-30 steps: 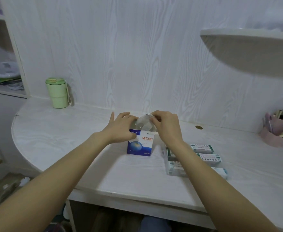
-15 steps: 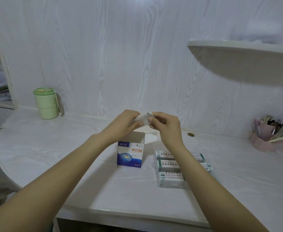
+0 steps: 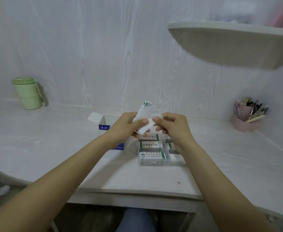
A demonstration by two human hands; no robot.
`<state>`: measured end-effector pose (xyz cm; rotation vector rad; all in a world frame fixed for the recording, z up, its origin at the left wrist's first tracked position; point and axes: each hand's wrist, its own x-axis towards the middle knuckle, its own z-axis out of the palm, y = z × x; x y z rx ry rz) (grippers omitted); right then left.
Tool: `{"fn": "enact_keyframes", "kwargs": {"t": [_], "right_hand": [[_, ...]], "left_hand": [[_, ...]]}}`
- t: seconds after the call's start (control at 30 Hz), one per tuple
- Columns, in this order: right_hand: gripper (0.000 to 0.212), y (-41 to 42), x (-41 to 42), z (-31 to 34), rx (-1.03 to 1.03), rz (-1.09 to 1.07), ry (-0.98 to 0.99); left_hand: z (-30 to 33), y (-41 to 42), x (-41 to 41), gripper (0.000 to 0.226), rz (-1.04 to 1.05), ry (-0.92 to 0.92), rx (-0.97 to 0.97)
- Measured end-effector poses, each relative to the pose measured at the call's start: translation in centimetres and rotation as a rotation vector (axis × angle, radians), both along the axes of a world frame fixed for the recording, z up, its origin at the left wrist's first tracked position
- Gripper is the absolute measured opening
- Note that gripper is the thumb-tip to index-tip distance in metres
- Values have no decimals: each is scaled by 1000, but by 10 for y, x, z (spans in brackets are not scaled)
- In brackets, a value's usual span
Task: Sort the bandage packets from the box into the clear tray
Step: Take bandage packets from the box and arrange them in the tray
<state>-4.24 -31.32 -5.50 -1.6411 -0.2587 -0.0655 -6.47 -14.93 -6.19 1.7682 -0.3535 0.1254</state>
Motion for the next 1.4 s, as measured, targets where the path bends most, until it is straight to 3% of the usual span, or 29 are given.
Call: {"fn": "enact_keyframes", "kwargs": {"t": [0.2, 0.37, 0.5, 0.67, 0.9, 1.13, 1.3, 1.4], "right_hand": [[2, -31, 0, -11, 337, 81, 240], [29, -56, 5, -16, 404, 104, 387], [3, -70, 16, -20, 173, 92, 341], [13, -86, 28, -22, -172, -39, 146], [9, -94, 45, -41, -563, -167, -45], [13, -87, 50, -54, -897, -132, -180], [25, -84, 49, -53, -1017, -72, -177], [22, -84, 48, -52, -1028, -52, -170]], "left_hand": [[-14, -21, 5, 9, 28, 36, 13], [-21, -41, 12, 8, 52, 55, 62], [-20, -52, 20, 11, 91, 68, 87], [-22, -53, 32, 26, 231, 104, 35], [-26, -54, 37, 20, 249, 114, 10], [-25, -58, 39, 16, 235, 83, 58], [-24, -60, 39, 15, 220, 82, 47], [-24, -62, 40, 15, 222, 90, 33]]}}
